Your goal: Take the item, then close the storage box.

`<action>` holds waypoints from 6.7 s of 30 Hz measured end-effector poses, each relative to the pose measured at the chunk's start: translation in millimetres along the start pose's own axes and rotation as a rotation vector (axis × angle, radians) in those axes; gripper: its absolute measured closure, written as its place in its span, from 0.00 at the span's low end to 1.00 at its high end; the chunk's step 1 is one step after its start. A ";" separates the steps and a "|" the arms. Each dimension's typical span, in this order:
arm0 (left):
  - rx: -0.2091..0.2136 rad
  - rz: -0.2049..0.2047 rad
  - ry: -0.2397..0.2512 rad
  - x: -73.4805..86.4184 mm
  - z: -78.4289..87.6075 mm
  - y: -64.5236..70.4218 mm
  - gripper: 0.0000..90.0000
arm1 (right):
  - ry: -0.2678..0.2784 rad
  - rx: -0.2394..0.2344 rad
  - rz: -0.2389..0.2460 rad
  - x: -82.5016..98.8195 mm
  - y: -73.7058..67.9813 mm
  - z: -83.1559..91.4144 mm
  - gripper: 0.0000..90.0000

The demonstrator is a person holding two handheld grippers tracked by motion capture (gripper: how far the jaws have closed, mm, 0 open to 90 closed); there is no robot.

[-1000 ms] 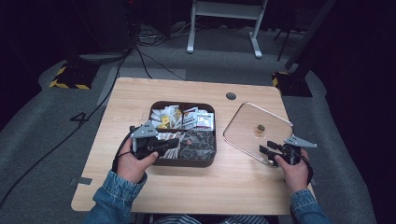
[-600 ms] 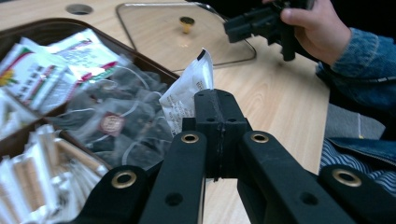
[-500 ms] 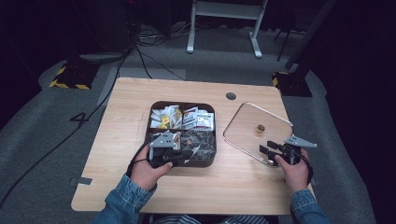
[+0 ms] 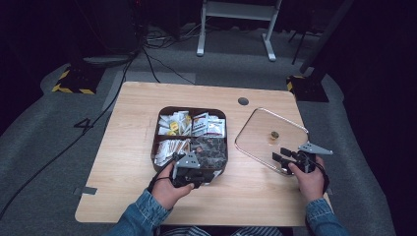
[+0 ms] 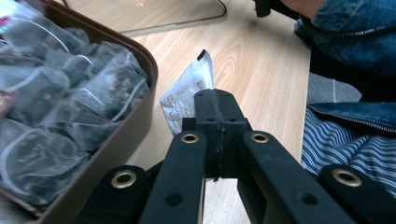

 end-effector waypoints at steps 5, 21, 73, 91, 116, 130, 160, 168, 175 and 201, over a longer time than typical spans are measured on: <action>0.017 -0.009 -0.024 6.0 -8.9 3.2 1.00 | -0.001 -0.001 -0.001 0.1 0.0 -0.4 0.53; 0.033 -0.042 -0.132 26.5 -33.8 8.3 1.00 | -0.009 -0.004 -0.002 1.6 -0.6 -2.2 0.53; -0.174 0.043 0.068 -9.1 34.1 -21.4 0.60 | -0.003 -0.001 -0.015 0.7 2.9 -4.5 0.51; -0.362 0.095 0.067 16.2 78.7 -43.9 0.53 | -0.089 0.082 0.083 -16.6 27.6 -17.6 0.40; -0.584 0.304 0.054 95.2 135.4 -93.5 0.38 | -0.160 0.132 0.076 -23.5 51.2 -66.4 0.43; -0.677 0.315 -0.042 129.9 135.6 -113.9 0.36 | -0.150 0.139 0.092 -25.3 57.6 -76.7 0.65; -0.679 0.332 -0.075 143.5 129.0 -127.6 0.29 | -0.087 0.090 0.095 -49.3 37.4 -54.3 0.66; -0.693 0.305 -0.075 143.9 127.2 -131.1 0.25 | -0.064 0.050 0.119 -64.2 21.1 -47.0 0.66; -0.689 0.297 -0.079 143.3 126.4 -133.5 0.23 | -0.050 0.011 0.137 -85.1 4.5 -38.4 0.66; -0.692 0.301 -0.079 142.3 124.8 -134.6 0.20 | -0.013 -0.123 0.196 -145.5 -54.0 -28.1 0.66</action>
Point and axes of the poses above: each handheld gripper's, and its own axes: z roughly backward along the jaws, x roughly out of its underside, y roughly to its right, the point moved 8 cm from there along -z, roughly forward along the jaws, and after that the axes turned 1 degree about y, right-handed, at the moved point
